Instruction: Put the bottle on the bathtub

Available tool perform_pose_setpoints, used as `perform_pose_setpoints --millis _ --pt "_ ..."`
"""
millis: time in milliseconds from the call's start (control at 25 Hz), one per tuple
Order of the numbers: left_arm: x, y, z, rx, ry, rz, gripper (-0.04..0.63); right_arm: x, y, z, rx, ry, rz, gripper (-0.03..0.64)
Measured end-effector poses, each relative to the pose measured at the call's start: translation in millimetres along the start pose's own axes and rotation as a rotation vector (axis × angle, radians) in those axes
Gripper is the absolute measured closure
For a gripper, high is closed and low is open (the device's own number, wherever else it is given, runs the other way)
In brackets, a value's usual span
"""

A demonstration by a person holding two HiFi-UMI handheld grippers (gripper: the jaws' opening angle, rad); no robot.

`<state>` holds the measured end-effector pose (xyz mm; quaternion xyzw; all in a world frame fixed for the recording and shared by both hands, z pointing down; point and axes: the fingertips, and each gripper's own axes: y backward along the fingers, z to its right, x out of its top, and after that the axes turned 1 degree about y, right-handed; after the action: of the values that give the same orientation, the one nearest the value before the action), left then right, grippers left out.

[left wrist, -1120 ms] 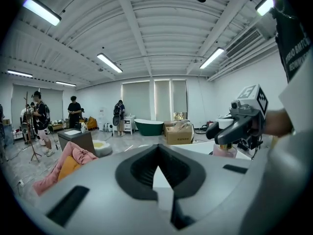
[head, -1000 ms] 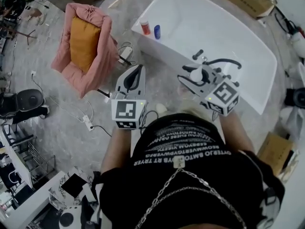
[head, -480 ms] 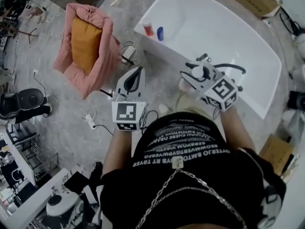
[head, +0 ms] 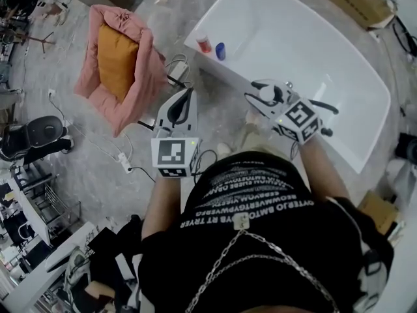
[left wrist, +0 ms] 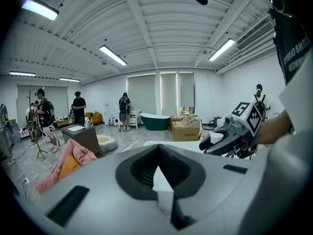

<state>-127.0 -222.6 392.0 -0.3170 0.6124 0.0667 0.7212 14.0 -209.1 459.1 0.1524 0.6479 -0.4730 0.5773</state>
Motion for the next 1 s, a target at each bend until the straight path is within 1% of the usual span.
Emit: perform_pose_setpoints --millis 200,320,480,680,840,1000 --pt "3 -25 0 0.003 0.012 -0.015 0.598 -11 -17 27 0.006 -0.006 -0.036 0.486" --pt "0 -39 7 -0.007 0.015 -0.025 0.598 -29 -26 44 0.001 0.002 -0.062 0.486" --pt "-8 -53 13 -0.016 0.022 -0.044 0.598 -50 -37 65 -0.003 -0.05 -0.072 0.486" --pt "-20 -62 20 -0.018 0.046 -0.069 0.598 -78 -54 85 -0.009 -0.068 -0.114 0.485" --pt "-27 -69 15 -0.015 0.067 -0.077 0.598 -95 -73 100 -0.023 -0.091 -0.133 0.485" --pt "-33 -69 10 -0.004 0.048 -0.096 0.598 -109 -87 112 -0.034 -0.112 -0.136 0.485"
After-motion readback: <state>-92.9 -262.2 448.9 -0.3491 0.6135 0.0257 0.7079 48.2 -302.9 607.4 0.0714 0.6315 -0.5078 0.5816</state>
